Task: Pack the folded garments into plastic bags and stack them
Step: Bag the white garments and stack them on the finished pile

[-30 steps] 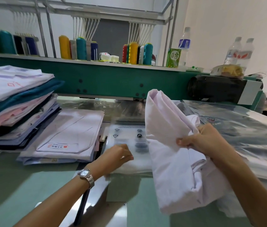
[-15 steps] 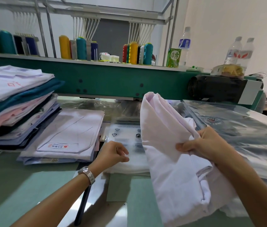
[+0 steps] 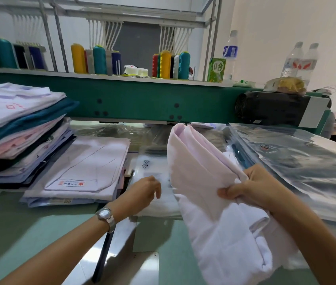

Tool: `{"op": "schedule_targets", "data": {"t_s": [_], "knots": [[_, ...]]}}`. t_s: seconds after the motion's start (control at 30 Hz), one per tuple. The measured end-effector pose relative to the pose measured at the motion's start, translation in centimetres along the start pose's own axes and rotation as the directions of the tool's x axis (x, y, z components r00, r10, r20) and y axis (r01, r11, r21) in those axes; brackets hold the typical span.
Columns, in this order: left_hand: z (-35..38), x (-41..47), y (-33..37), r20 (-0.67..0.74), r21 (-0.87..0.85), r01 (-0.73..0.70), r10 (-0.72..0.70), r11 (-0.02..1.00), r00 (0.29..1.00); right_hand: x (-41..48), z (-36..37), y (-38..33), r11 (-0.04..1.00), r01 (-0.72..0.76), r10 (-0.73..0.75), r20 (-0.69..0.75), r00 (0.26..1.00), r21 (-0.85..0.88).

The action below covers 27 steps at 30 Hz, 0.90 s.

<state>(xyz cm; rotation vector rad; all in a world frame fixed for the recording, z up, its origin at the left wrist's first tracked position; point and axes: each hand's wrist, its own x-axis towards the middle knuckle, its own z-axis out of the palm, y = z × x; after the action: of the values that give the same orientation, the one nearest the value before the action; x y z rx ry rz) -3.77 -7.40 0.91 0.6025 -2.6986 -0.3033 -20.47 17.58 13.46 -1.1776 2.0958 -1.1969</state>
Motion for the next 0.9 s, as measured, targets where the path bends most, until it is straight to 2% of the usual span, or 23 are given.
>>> {"op": "schedule_targets", "data": {"t_s": [0.07, 0.13, 0.23, 0.3, 0.43, 0.57, 0.67, 0.8, 0.9], "knots": [[0.5, -0.2, -0.3, 0.050, 0.113, -0.137, 0.132, 0.984, 0.990, -0.2, 0.1, 0.2, 1.000, 0.008, -0.008, 0.010, 1.000, 0.014], [0.5, -0.5, -0.6, 0.122, 0.181, -0.204, 0.184, 0.962, 0.975, -0.4, 0.3, 0.3, 1.000, 0.031, -0.031, 0.031, 0.999, -0.003], [-0.1, -0.8, -0.7, 0.041, 0.192, -0.278, 0.275, 0.941, 0.961, -0.8, 0.8, 0.5, 0.996, 0.083, -0.078, 0.091, 0.993, -0.046], [-0.8, -0.8, -0.5, 0.005, 0.125, -0.203, 0.204, 0.971, 0.979, -1.1, 1.2, 0.9, 0.994, 0.103, -0.098, 0.110, 0.989, -0.038], [-1.9, -0.3, 0.3, -0.003, 0.009, 0.115, -0.115, 0.993, 0.993, -1.4, 2.0, 1.7, 0.992, 0.121, -0.123, 0.153, 0.981, 0.021], [-3.0, 0.3, 0.3, -0.010, -0.007, 0.174, -0.174, 0.985, 0.985, -1.7, 2.7, 2.5, 0.990, 0.123, -0.132, 0.157, 0.979, 0.069], [-3.8, 0.9, 0.5, -0.012, -0.203, 0.055, -0.058, 0.978, 0.998, -1.6, 2.6, 2.7, 0.990, 0.128, -0.135, 0.142, 0.981, 0.058], [-4.7, 1.3, 0.9, -0.039, -0.482, -0.015, -0.004, 0.876, 0.999, -1.1, 2.2, 2.6, 0.989, 0.134, -0.123, 0.153, 0.980, -0.061], [-6.0, 1.6, 1.6, 0.091, -0.598, 0.016, 0.048, 0.801, 0.995, -0.7, 1.9, 2.2, 0.975, 0.157, -0.127, 0.189, 0.974, -0.158]]}}
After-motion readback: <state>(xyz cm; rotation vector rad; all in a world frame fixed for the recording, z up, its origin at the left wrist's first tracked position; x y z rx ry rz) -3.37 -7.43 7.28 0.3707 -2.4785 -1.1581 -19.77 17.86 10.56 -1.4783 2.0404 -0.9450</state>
